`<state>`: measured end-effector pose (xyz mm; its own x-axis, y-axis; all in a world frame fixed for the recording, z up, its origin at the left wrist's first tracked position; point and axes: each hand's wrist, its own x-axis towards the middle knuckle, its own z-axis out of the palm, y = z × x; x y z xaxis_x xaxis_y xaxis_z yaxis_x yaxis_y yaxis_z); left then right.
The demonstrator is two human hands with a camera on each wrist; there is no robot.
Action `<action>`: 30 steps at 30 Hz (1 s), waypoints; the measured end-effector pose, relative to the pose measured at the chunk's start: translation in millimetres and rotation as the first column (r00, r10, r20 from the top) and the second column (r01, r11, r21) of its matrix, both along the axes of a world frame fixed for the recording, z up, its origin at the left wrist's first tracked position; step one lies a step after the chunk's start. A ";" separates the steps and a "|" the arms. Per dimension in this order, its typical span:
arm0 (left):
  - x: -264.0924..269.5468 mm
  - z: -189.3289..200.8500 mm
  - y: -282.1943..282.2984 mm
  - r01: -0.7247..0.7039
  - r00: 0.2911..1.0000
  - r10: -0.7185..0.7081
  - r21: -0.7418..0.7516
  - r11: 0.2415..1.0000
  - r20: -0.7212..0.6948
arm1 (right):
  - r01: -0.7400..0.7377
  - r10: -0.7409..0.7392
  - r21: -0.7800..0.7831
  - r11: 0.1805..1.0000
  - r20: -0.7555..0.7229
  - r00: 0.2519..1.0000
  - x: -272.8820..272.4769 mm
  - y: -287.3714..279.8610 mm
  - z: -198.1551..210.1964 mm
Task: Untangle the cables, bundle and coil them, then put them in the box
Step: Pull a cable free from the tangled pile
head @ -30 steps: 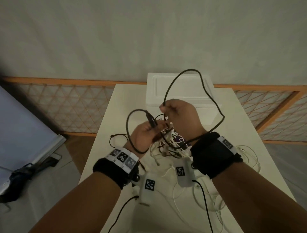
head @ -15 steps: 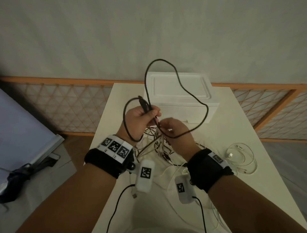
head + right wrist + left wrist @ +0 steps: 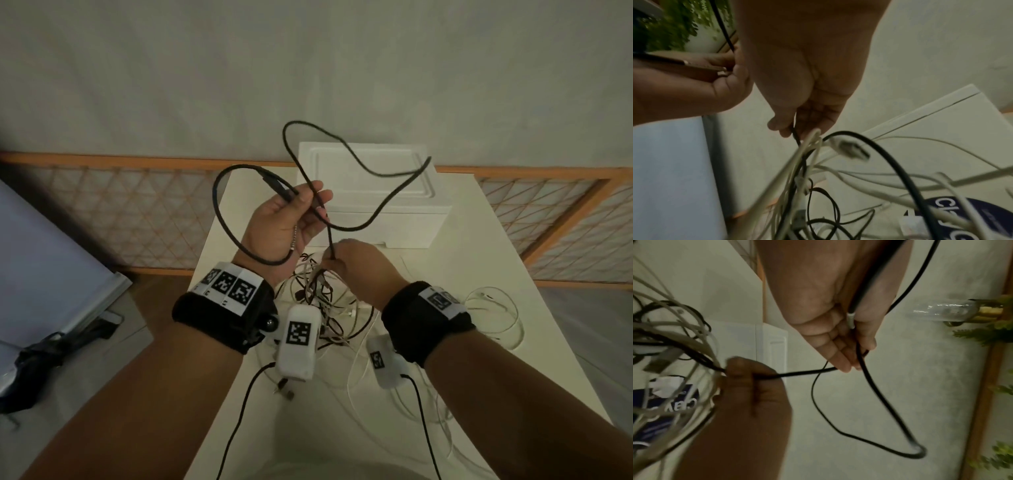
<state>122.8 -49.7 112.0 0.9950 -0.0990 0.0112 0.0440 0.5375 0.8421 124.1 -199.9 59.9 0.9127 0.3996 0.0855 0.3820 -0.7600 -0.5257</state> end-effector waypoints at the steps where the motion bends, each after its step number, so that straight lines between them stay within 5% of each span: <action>1: 1.7 -5.8 0.1 0.019 1.000 -0.019 0.016 1.000 -0.011 | 0.033 -0.032 0.039 0.999 -0.017 0.999 0.1 -0.9 4.9; 5: -4.6 -44.9 -5.5 0.151 0.984 -0.114 0.309 0.939 -0.133 | 0.120 -0.122 0.258 0.959 -0.007 0.992 2.2 -5.7 34.1; 9: -10.2 -67.8 -16.0 0.166 0.985 -0.114 0.503 0.848 -0.133 | 0.105 -0.113 0.242 0.965 0.019 0.993 0.6 1.1 59.4; 14: -2.3 -86.6 -11.4 0.161 0.986 -0.133 0.737 0.657 -0.097 | 0.131 -0.163 0.480 0.867 0.026 0.986 -1.9 -0.3 76.6; 16: -0.9 -82.2 -9.9 0.133 0.991 -0.115 0.697 0.705 -0.073 | 0.180 -0.158 0.625 0.759 -0.090 0.983 -3.9 -5.2 66.2; 19: 3.0 -57.0 -12.6 0.064 0.998 -0.051 0.477 0.877 -0.041 | 0.311 -0.086 0.757 0.575 -0.323 0.943 -4.6 -2.7 28.3; 22: 6.8 -36.2 -11.5 -0.007 1.000 0.002 0.422 0.906 0.013 | 0.307 0.092 0.833 0.460 -0.389 0.917 -4.8 2.0 -0.2; 23: 6.4 -30.4 -9.8 -0.023 0.999 0.010 0.406 0.914 0.035 | 0.265 0.137 0.820 0.508 -0.380 0.915 -6.1 1.0 -7.0; 24: 6.1 -21.3 -7.8 -0.033 0.999 0.017 0.352 0.935 0.050 | 0.202 0.133 0.732 0.650 -0.371 0.919 -7.9 -1.7 -13.2; 26: 10.6 0.9 -1.7 -0.035 0.998 0.024 0.178 0.983 0.066 | 0.004 0.071 0.256 0.967 -0.285 0.956 -10.9 -11.3 -32.9; 27: 13.7 13.4 1.9 -0.026 0.997 0.017 0.105 0.994 0.078 | -0.049 0.062 0.059 0.997 -0.245 0.968 -12.9 -13.9 -40.0; 28: 17.2 23.4 5.4 -0.014 0.996 0.008 0.068 0.998 0.090 | -0.047 0.053 0.030 0.998 -0.228 0.972 -16.0 -13.0 -41.6; 30: 21.9 32.4 9.6 0.020 0.993 -0.029 0.088 0.996 0.111 | 0.047 0.046 0.311 0.949 -0.287 0.957 -19.8 -6.9 -30.2</action>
